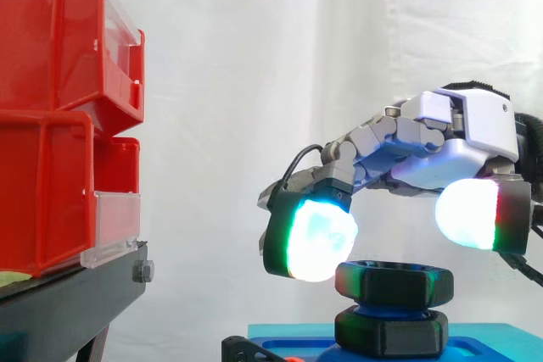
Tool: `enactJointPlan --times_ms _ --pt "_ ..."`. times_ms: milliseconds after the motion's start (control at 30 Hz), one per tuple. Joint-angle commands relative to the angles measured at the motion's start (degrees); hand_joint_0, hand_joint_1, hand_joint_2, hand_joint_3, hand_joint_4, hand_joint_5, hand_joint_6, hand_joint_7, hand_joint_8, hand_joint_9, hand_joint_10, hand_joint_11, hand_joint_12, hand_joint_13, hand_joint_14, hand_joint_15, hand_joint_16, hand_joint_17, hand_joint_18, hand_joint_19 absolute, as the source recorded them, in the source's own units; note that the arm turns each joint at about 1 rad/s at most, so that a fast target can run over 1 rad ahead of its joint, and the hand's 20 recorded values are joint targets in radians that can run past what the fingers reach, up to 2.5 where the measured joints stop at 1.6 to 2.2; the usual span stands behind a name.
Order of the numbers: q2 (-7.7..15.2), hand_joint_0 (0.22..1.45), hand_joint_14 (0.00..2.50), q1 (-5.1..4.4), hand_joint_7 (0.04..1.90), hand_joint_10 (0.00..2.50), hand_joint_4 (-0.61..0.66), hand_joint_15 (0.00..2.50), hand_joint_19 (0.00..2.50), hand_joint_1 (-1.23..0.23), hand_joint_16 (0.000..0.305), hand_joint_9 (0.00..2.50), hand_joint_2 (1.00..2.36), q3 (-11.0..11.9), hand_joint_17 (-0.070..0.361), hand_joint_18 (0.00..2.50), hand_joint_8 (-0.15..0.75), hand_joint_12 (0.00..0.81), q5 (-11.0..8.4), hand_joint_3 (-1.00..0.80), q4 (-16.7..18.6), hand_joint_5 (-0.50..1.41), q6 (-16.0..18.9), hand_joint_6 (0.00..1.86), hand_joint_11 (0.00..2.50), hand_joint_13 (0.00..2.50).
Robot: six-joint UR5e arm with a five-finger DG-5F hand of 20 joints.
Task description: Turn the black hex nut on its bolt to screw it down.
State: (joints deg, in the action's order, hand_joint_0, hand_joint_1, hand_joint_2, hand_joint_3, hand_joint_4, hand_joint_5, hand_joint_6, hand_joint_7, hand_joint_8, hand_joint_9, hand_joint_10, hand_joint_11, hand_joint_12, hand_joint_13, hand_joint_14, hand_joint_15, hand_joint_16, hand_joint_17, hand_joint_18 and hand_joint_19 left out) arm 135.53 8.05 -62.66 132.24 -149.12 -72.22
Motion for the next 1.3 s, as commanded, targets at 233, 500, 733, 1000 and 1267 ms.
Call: enactJointPlan --times_ms 233,500,733,1000,1267 --pt "0.00 0.50 0.00 2.50 0.73 0.01 0.23 0.13 0.29 -0.31 0.050 0.56 1.00 -0.01 0.113 0.45 0.283 0.292 2.41 -0.50 -0.03 -0.19 0.07 0.75 0.41 0.50" --pt "0.00 0.50 0.01 3.29 0.74 0.01 0.23 0.15 0.29 -0.31 0.050 0.56 1.00 2.19 0.113 0.45 0.284 0.298 3.37 -0.50 -0.21 -0.19 5.34 0.74 0.42 0.52" --pt "0.00 0.50 0.01 1.36 0.77 0.01 0.23 0.20 0.30 -0.31 0.051 0.57 1.00 5.62 0.114 0.47 0.282 0.310 3.11 -0.50 1.02 -0.18 8.59 0.71 0.41 0.57" --pt "0.00 0.50 0.01 -3.30 0.84 0.01 0.23 0.21 0.31 -0.31 0.051 0.57 1.00 5.53 0.114 0.47 0.284 0.311 -0.49 -0.50 4.36 -0.17 8.42 0.67 0.42 0.57" --pt "0.00 0.51 0.01 -6.12 0.92 0.01 0.22 0.22 0.31 -0.32 0.050 0.57 1.00 4.83 0.113 0.47 0.283 0.313 -5.94 -0.50 4.19 -0.16 7.62 0.63 0.42 0.57"
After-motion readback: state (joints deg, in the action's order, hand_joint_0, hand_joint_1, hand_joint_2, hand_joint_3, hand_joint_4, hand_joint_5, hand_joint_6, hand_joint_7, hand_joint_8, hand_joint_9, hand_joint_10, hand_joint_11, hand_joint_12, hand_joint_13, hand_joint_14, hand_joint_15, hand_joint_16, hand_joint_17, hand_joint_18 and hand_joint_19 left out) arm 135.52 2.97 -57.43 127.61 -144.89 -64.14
